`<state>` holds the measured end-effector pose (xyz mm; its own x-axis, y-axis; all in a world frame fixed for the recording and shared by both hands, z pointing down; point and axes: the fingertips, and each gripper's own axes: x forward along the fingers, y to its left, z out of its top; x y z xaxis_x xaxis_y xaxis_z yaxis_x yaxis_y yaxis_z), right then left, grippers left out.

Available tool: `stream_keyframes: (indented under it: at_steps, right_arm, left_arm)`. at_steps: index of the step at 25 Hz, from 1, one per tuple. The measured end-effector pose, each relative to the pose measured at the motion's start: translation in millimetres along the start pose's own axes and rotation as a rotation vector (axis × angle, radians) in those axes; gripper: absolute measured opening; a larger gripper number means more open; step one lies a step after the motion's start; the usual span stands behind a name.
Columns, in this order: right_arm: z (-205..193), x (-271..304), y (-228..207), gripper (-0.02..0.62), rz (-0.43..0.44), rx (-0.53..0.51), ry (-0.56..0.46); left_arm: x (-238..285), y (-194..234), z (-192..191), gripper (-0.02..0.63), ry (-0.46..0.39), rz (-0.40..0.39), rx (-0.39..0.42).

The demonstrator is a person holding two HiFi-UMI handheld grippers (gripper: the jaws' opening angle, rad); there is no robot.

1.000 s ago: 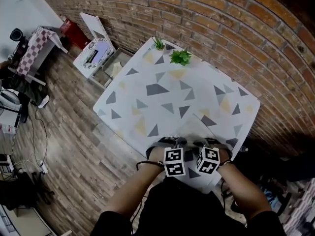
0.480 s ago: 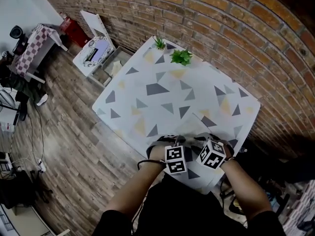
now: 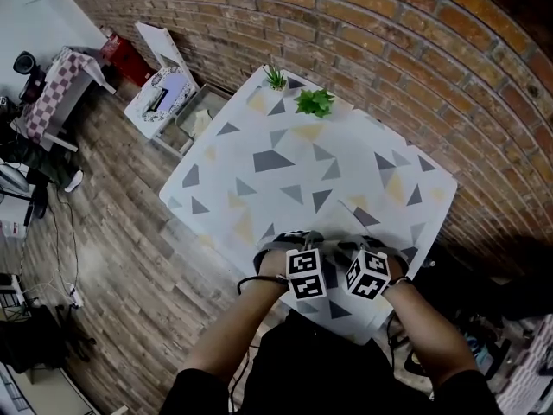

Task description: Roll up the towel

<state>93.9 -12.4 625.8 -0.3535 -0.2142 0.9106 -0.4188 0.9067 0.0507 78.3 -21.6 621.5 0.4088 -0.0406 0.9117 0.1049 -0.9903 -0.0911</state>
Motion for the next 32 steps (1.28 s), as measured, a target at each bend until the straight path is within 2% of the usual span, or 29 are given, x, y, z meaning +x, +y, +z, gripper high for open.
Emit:
stream_keyframes:
  at_steps: [4, 11, 14, 16, 18, 21, 23, 28, 32]
  right_arm:
    - [4.0, 0.3, -14.0, 0.121, 0.015, 0.009, -0.005]
    - [6.8, 1.7, -30.4, 0.113, 0.081, 0.079, -0.014]
    - [6.7, 3.9, -32.8, 0.106, 0.117, 0.130, -0.024]
    - [7.0, 2.7, -34.3, 0.119, 0.113, 0.136, -0.028]
    - [9.2, -1.3, -34.4, 0.138, 0.100, 0.123, -0.036]
    - [10.5, -8.3, -32.5, 0.177, 0.077, 0.088, -0.055]
    - [4.2, -8.2, -30.1, 0.195, 0.053, 0.047, -0.033]
    - [-13.2, 9.8, -28.8, 0.200, -0.029, -0.040, 0.050]
    - [-11.8, 11.0, -28.2, 0.113, -0.025, -0.016, 0.042]
  left_arm:
    - [-9.1, 0.3, 6.2, 0.189, -0.021, 0.048, 0.026]
    - [-4.5, 3.8, 5.9, 0.189, 0.025, 0.110, 0.090]
    - [1.8, 7.1, 4.2, 0.187, 0.047, 0.103, 0.101]
    - [7.3, 9.5, 1.8, 0.153, 0.058, 0.085, 0.095]
    - [9.9, 14.6, 0.1, 0.127, 0.060, 0.074, 0.082]
    - [11.1, 21.9, -0.4, 0.126, 0.057, 0.063, 0.067]
    - [11.4, 26.0, 0.0, 0.126, 0.050, 0.063, 0.056]
    - [8.2, 25.7, 0.1, 0.182, 0.052, 0.117, 0.086]
    - [12.5, 6.4, -4.3, 0.249, 0.069, 0.115, 0.110]
